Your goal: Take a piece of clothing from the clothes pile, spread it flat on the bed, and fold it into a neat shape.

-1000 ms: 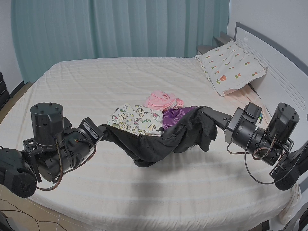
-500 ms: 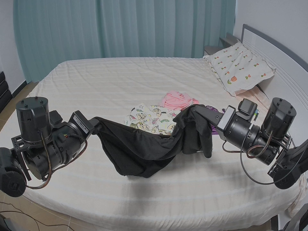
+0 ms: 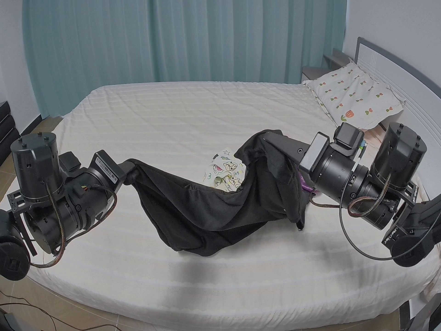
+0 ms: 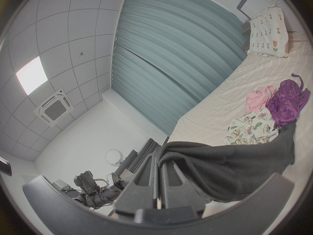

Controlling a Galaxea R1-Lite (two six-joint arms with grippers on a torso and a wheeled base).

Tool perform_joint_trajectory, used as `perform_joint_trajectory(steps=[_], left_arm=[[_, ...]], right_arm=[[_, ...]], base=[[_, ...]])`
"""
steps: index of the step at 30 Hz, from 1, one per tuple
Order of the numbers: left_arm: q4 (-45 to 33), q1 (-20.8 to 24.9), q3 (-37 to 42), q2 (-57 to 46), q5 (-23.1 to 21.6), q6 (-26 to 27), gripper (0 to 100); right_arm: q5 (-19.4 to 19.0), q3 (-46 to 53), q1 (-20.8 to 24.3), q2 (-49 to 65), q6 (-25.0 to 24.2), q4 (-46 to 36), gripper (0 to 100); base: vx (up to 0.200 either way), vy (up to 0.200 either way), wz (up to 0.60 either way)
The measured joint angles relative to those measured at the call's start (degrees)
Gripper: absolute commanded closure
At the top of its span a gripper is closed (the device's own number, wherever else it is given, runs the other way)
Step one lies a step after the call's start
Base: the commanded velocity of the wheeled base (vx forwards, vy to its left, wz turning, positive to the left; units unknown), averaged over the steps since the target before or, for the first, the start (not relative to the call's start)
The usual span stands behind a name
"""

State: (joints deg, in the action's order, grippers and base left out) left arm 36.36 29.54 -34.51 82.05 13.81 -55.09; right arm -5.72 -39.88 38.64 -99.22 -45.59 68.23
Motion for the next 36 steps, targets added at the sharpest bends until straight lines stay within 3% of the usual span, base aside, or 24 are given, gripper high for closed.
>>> perform_joint_trajectory(steps=[13,23,33,36], left_arm=[[0.0,0.0,0.6,-0.9,0.2,0.0,100],[0.0,0.0,0.1,-1.4,0.4,0.1,100],[0.0,0.0,-0.9,-1.5,0.5,0.2,100],[0.0,0.0,-0.9,-1.6,0.7,0.2,100]], right_arm=[[0.6,-0.1,0.4,0.7,0.5,-0.8,100],[5.2,-1.8,0.4,0.3,1.0,-2.4,100],[5.2,-1.8,0.3,1.5,1.0,-2.4,100],[4.8,-1.1,0.2,1.8,1.0,-2.5,100]], base=[[0.000,0.200,0.00],[0.000,0.200,0.00],[0.000,0.200,0.00],[0.000,0.000,0.00]])
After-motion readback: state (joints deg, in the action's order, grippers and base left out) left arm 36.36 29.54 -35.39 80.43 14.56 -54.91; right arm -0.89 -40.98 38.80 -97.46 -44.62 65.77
